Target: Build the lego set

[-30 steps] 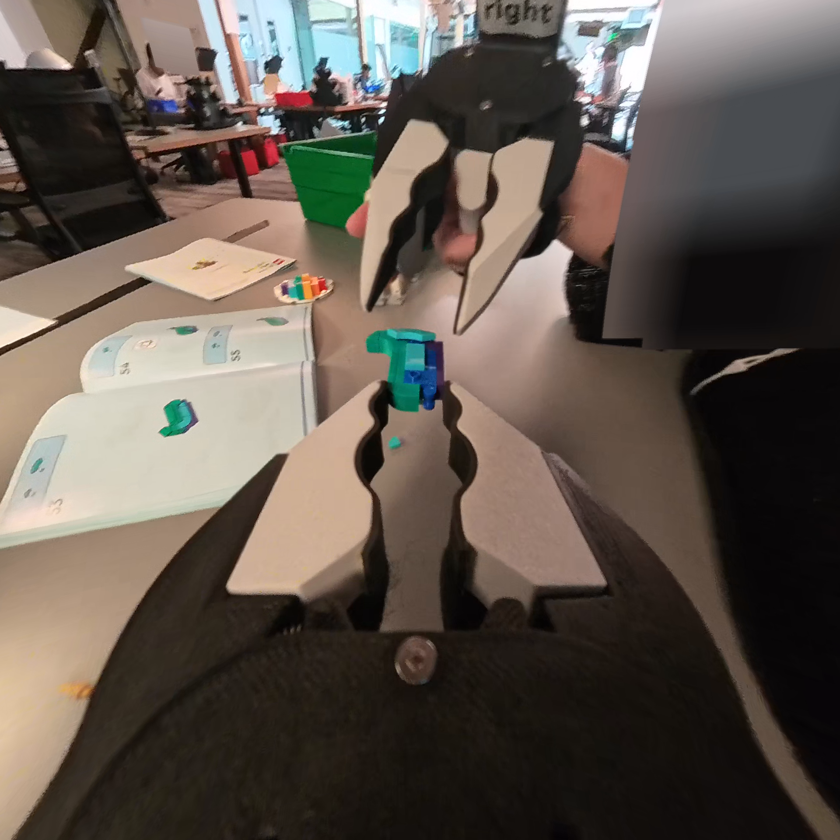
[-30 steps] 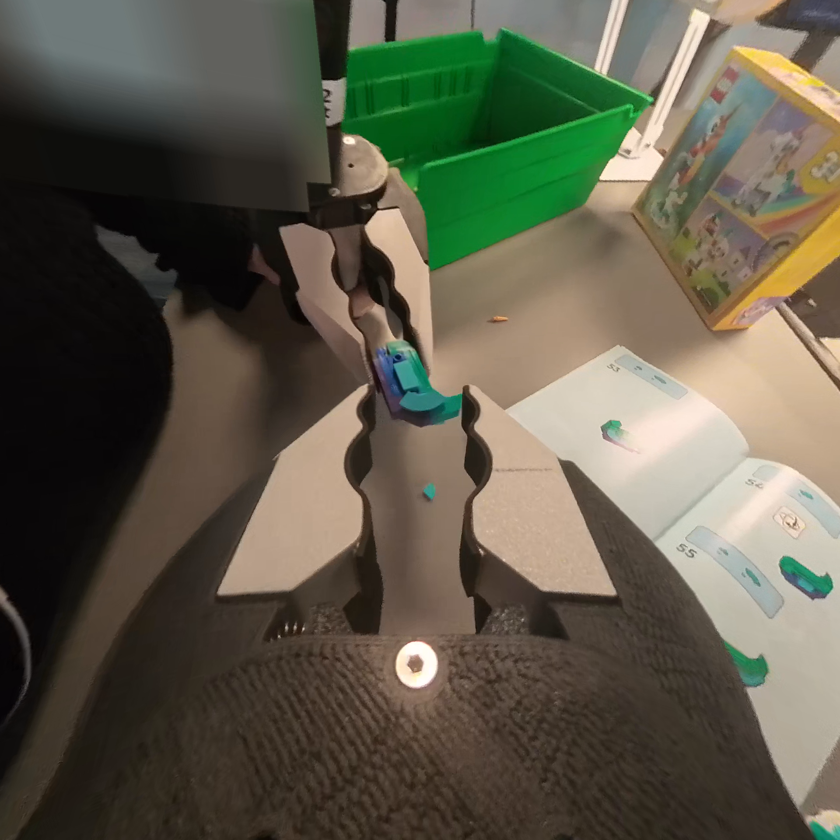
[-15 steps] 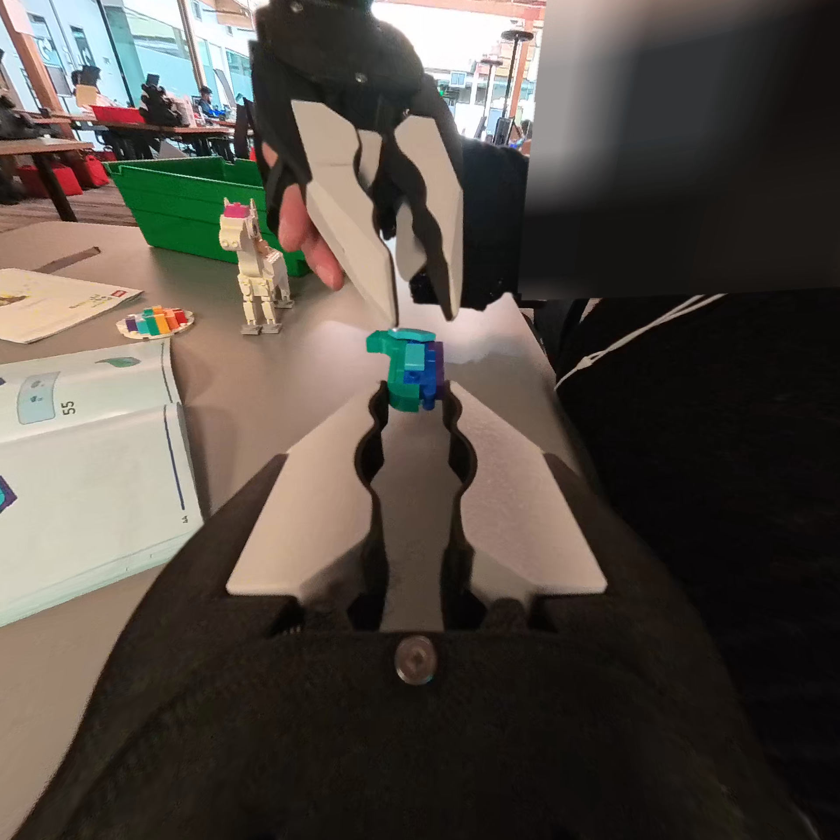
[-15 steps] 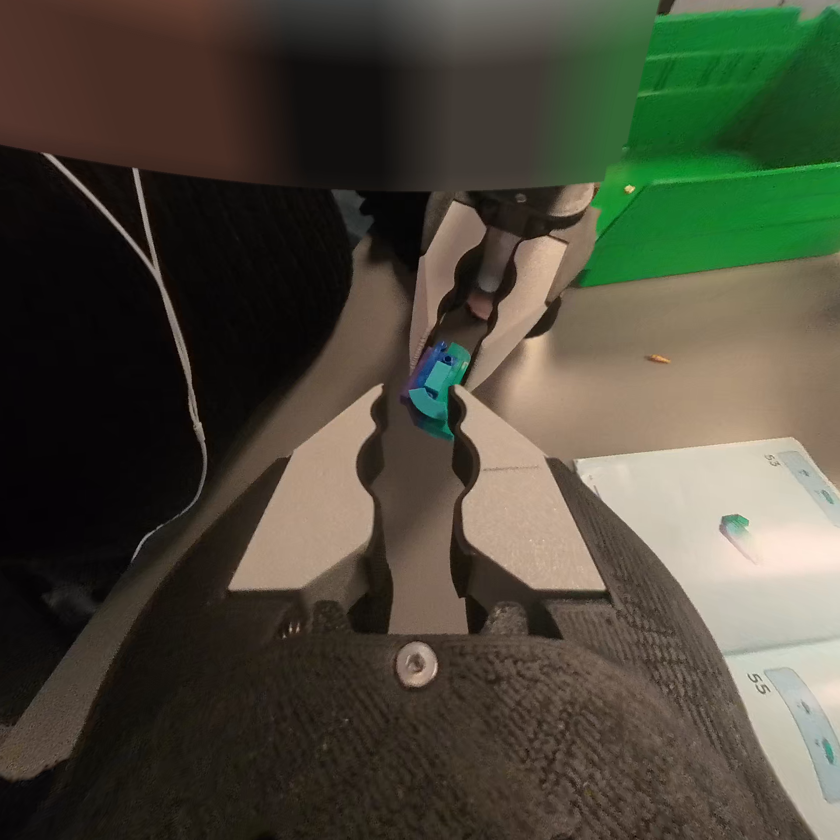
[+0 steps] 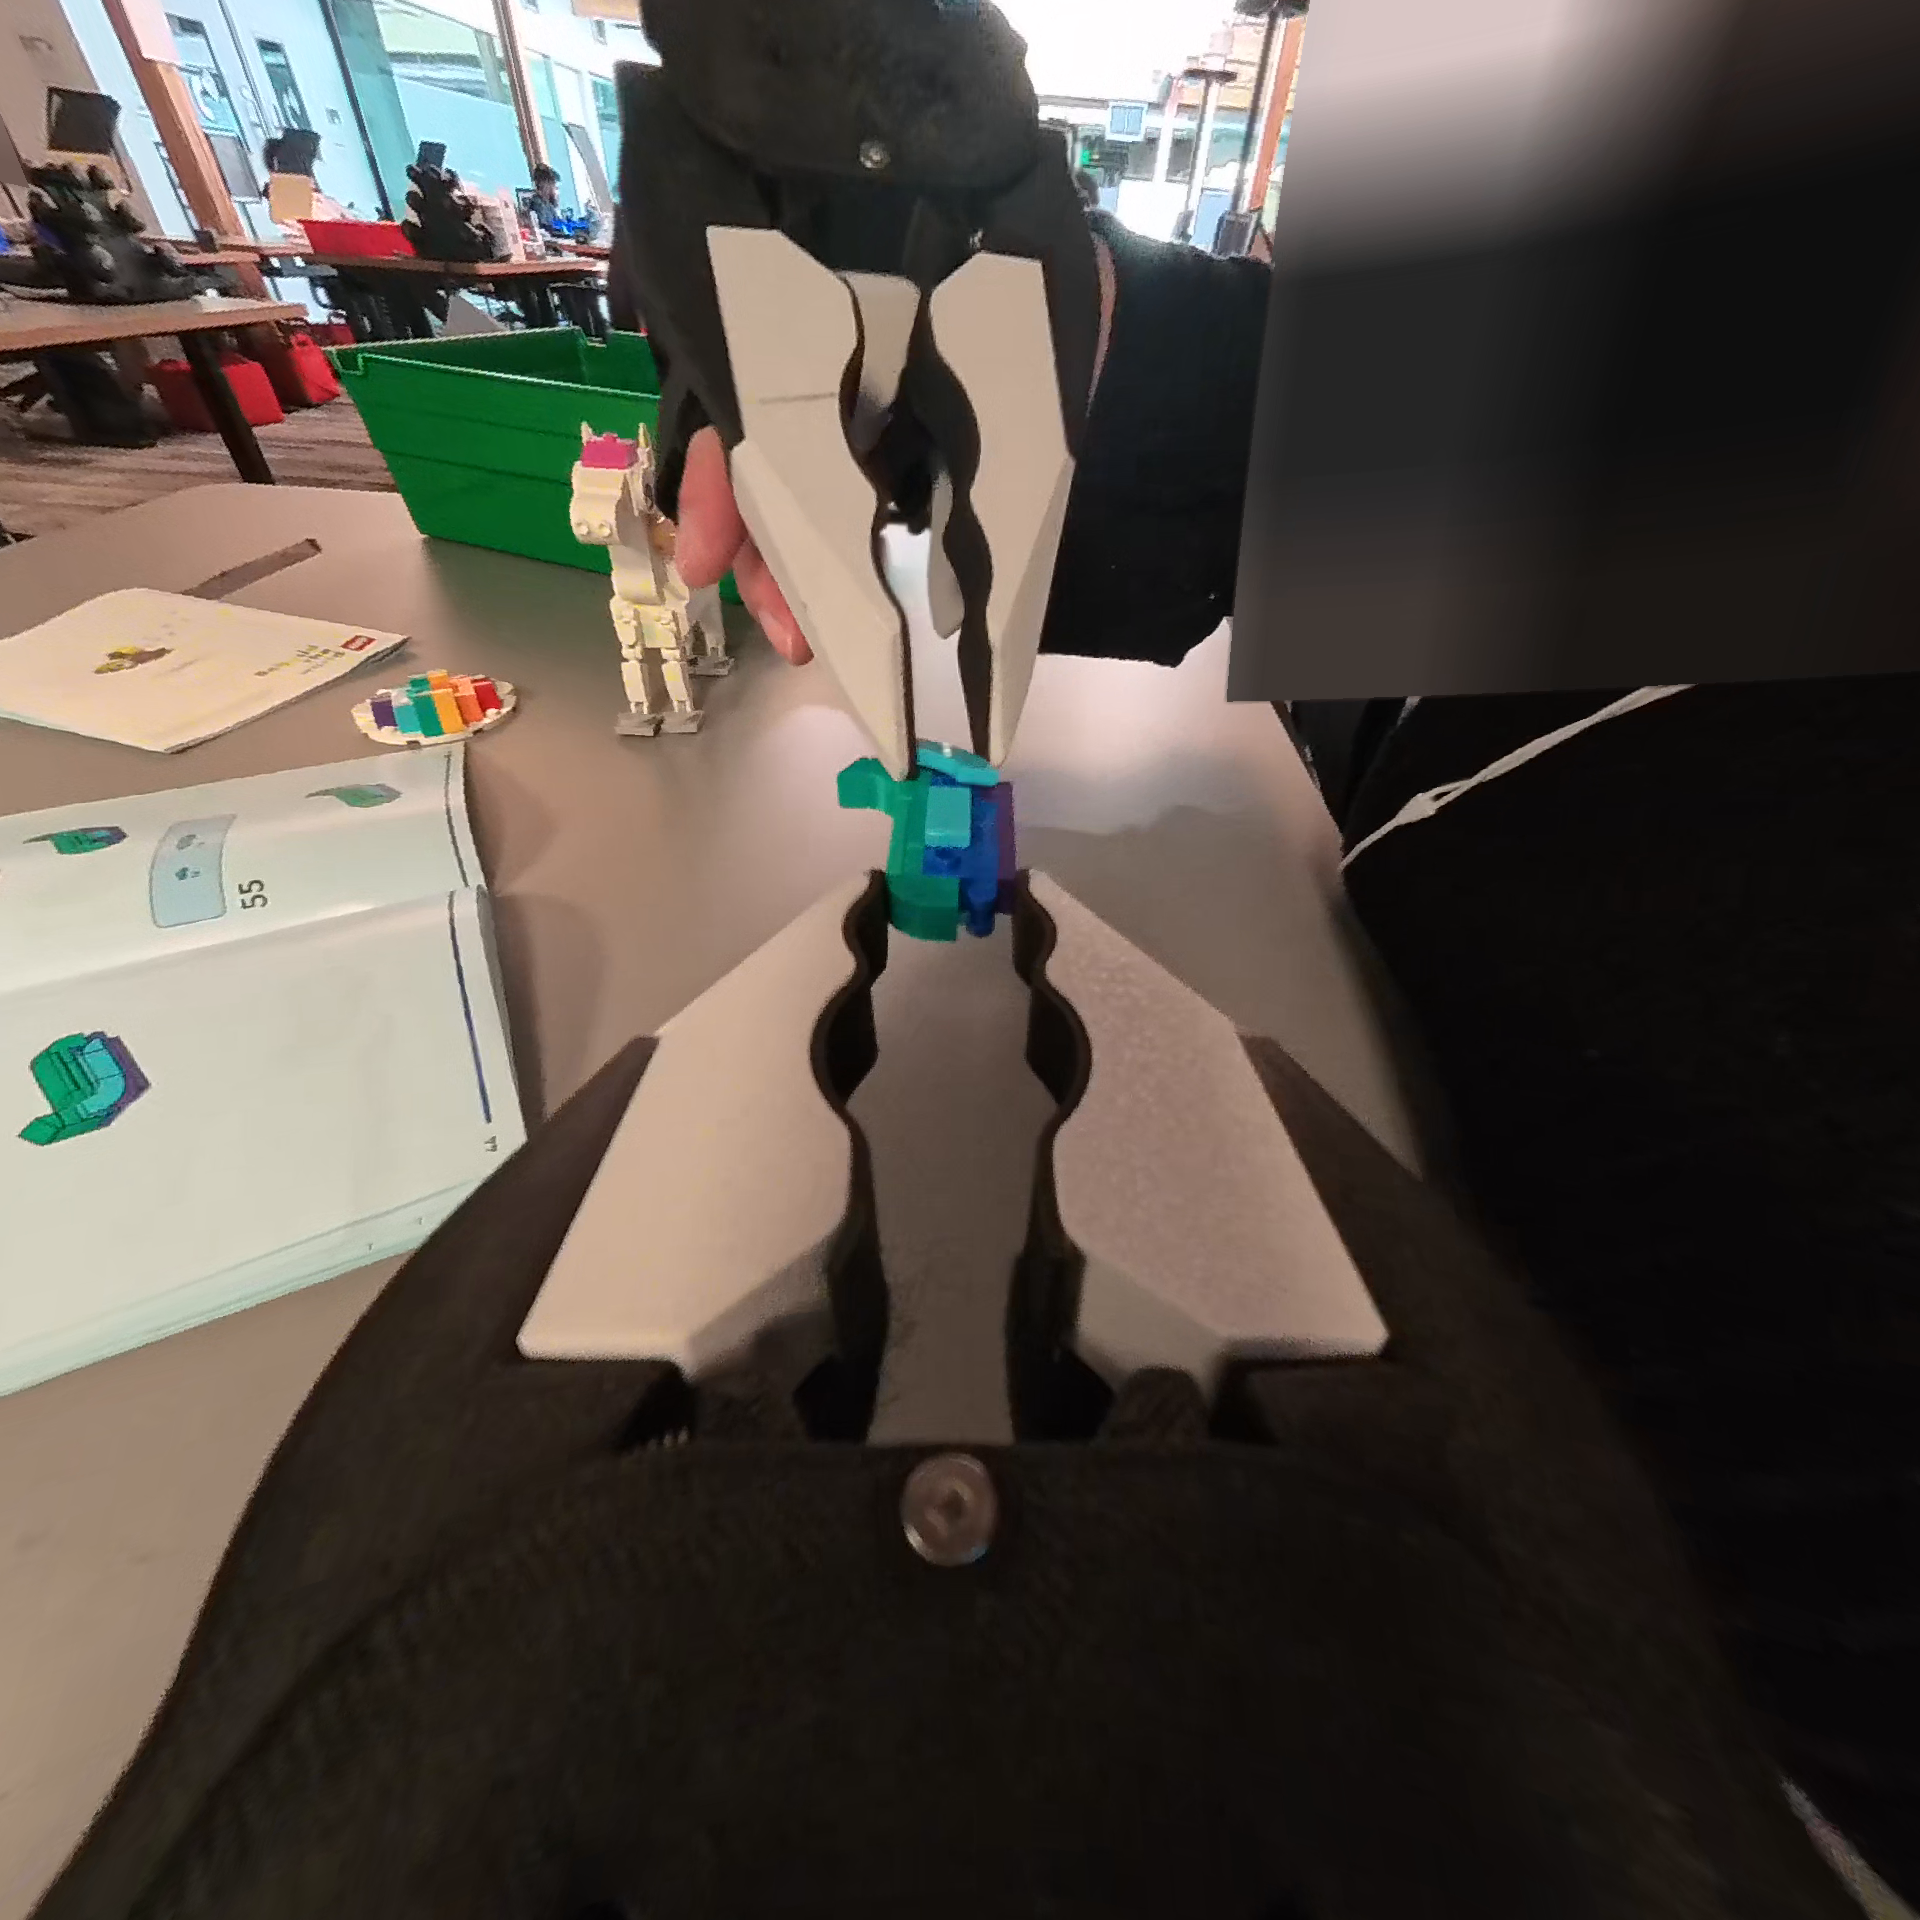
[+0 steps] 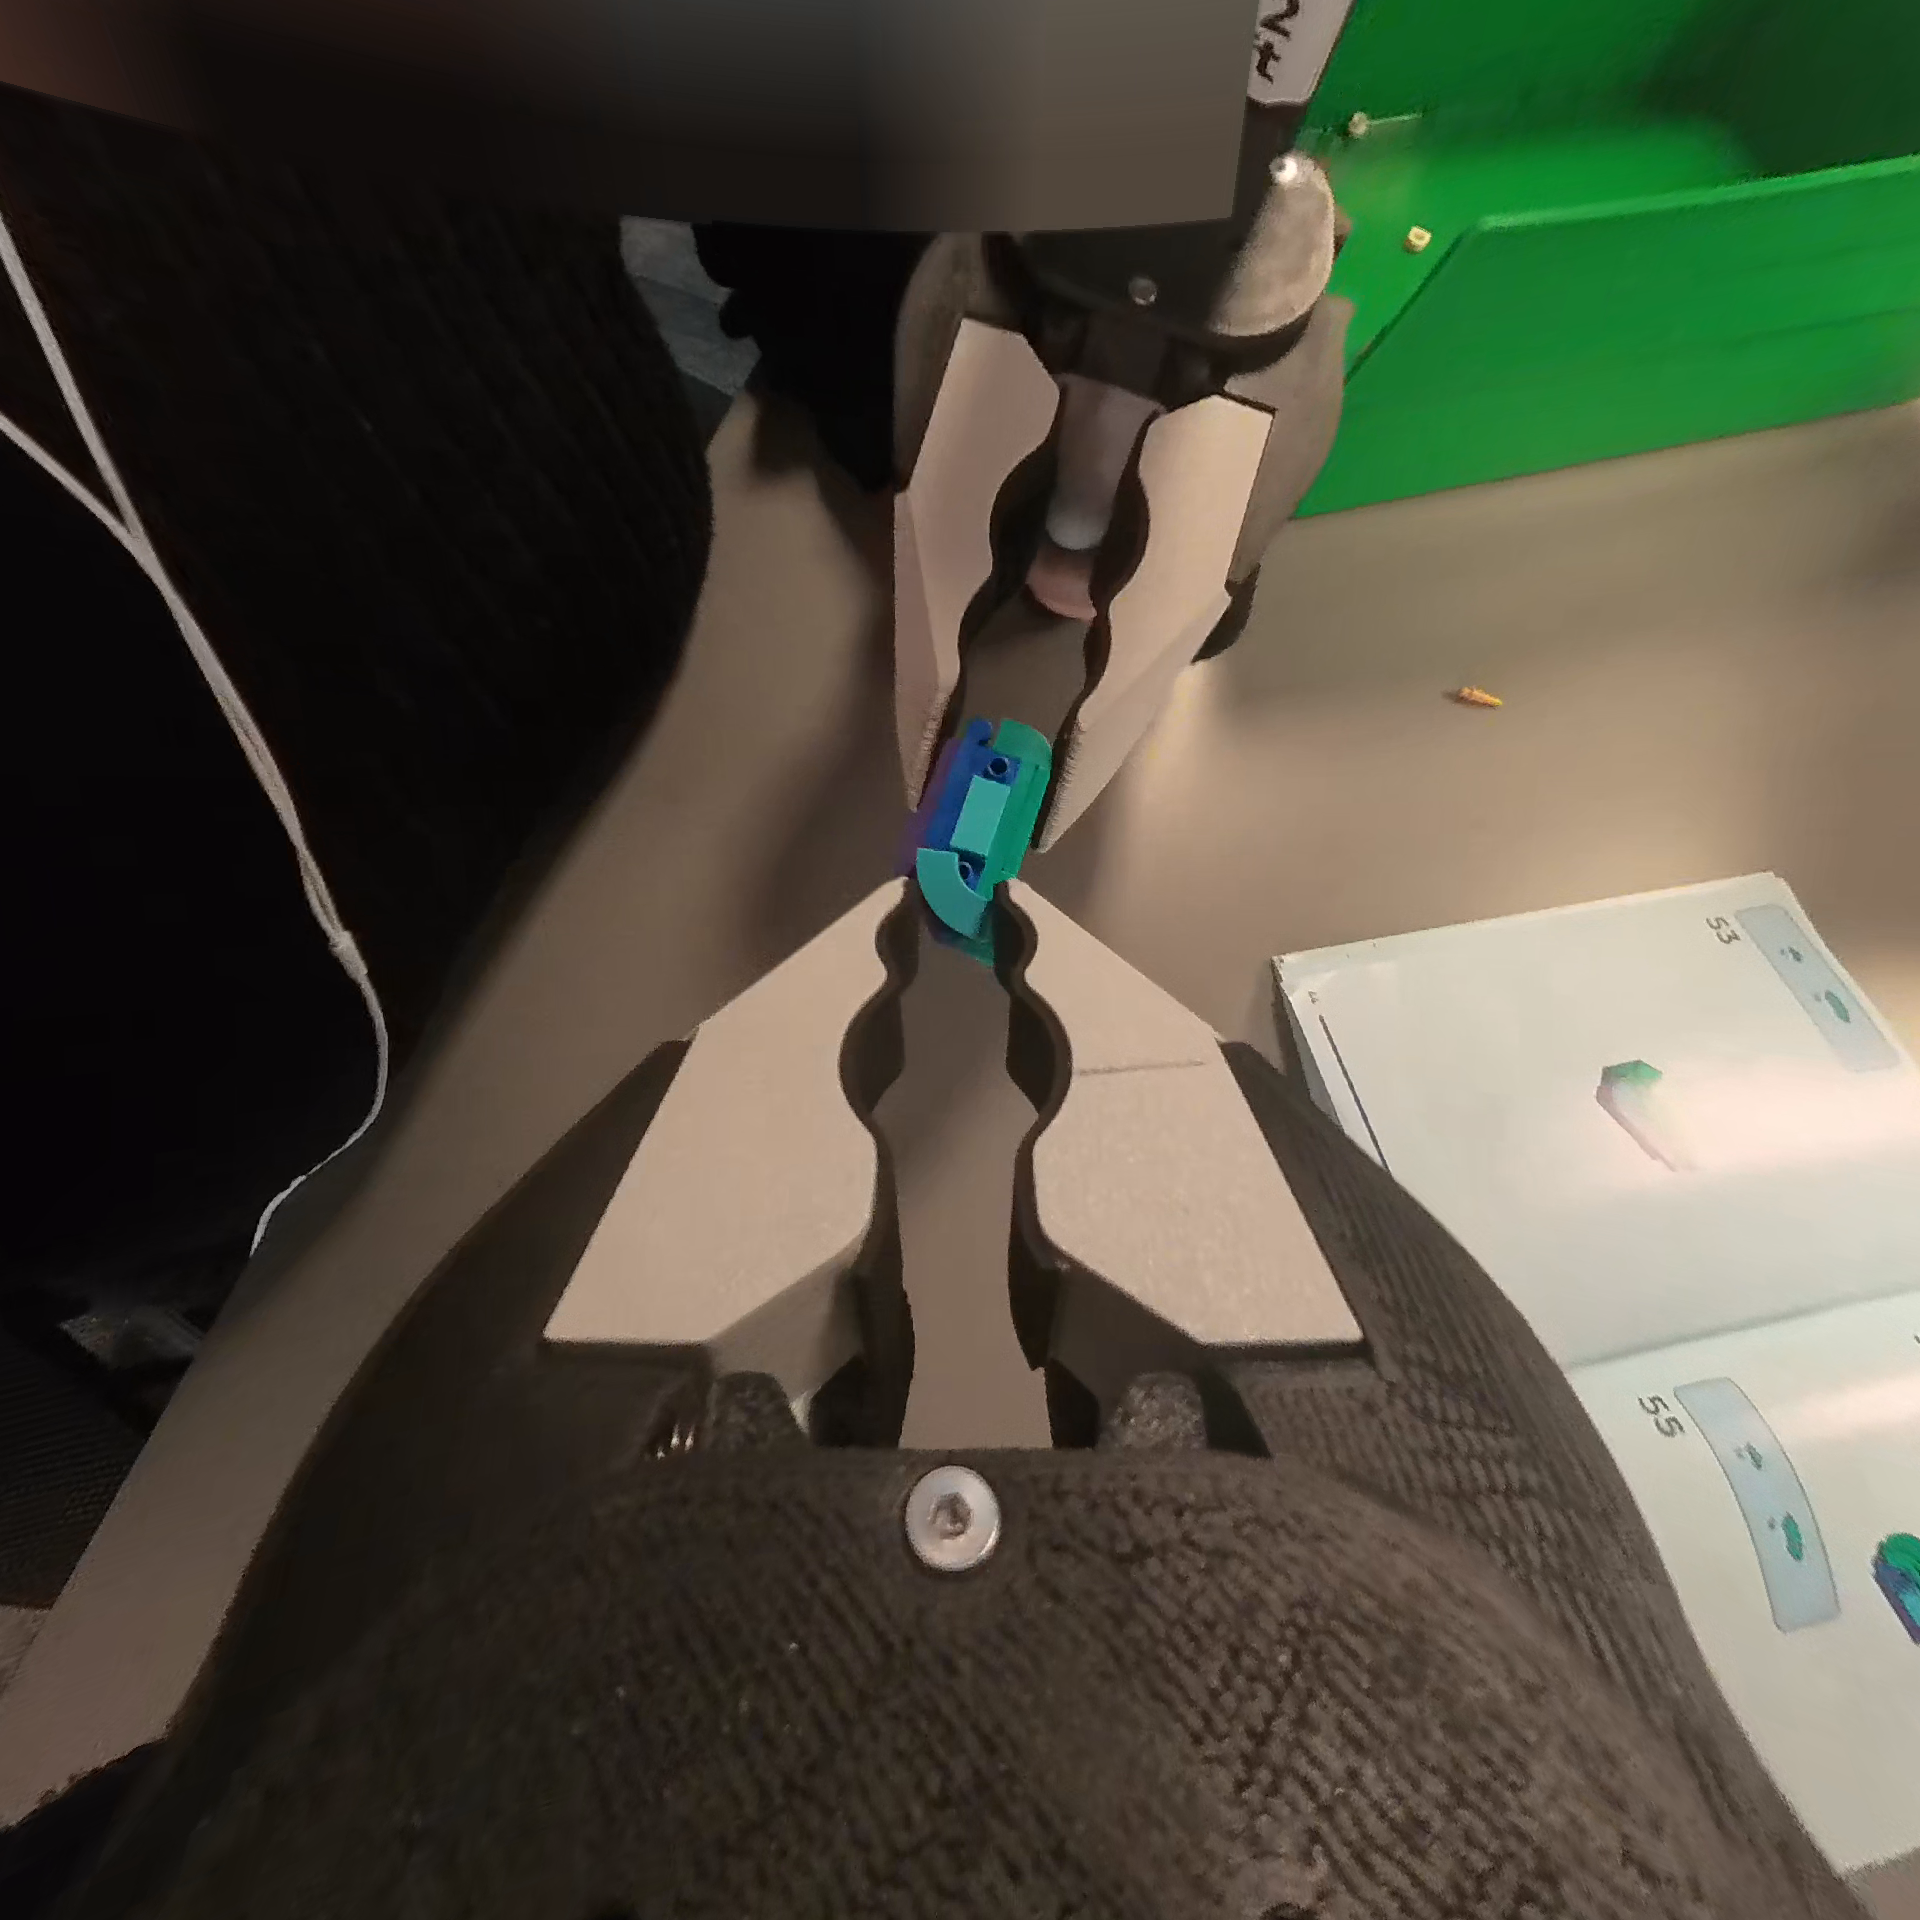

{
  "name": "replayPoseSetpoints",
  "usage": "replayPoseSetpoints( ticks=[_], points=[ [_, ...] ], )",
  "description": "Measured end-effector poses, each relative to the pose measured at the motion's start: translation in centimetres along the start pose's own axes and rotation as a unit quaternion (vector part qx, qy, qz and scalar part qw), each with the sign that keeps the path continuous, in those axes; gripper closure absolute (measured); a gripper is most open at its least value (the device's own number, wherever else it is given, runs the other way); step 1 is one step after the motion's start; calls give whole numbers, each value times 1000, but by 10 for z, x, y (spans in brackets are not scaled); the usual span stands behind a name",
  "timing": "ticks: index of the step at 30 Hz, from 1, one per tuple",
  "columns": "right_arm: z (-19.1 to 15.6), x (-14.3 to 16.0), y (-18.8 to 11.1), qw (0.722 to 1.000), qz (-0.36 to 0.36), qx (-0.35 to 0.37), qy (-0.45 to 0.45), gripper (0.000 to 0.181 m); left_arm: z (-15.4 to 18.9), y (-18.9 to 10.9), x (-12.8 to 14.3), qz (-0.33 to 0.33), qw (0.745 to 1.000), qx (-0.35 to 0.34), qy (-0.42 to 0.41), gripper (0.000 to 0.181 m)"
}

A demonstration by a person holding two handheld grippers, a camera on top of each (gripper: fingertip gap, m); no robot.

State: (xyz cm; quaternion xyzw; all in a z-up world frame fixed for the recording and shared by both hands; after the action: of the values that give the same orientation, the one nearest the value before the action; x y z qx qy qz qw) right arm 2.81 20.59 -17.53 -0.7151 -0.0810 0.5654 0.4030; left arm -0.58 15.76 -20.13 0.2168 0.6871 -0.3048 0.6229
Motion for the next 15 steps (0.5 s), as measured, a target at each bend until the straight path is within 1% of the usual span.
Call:
replayPoseSetpoints(
  ticks=[8,15],
  points=[
    [7,2,-3,1000,-3,-1,29,170,0,1,1,-4,1000,-5,11,158],
    [8,2,1,999,-19,0,33,170,-1,1,2,-10,999,-21,26,158]
  ],
)
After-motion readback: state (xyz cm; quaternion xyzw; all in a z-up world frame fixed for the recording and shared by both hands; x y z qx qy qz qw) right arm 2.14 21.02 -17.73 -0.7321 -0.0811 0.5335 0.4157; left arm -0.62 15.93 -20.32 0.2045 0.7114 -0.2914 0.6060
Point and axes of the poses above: each gripper's, where its closed fingertips meet, y out along the fingers, x out of its underside, z = x × y across the jaws, the point moved 3 cm from there along -y, back along the fingers, and after that the axes turned 5 degrees about y, right-handed, at the moved point
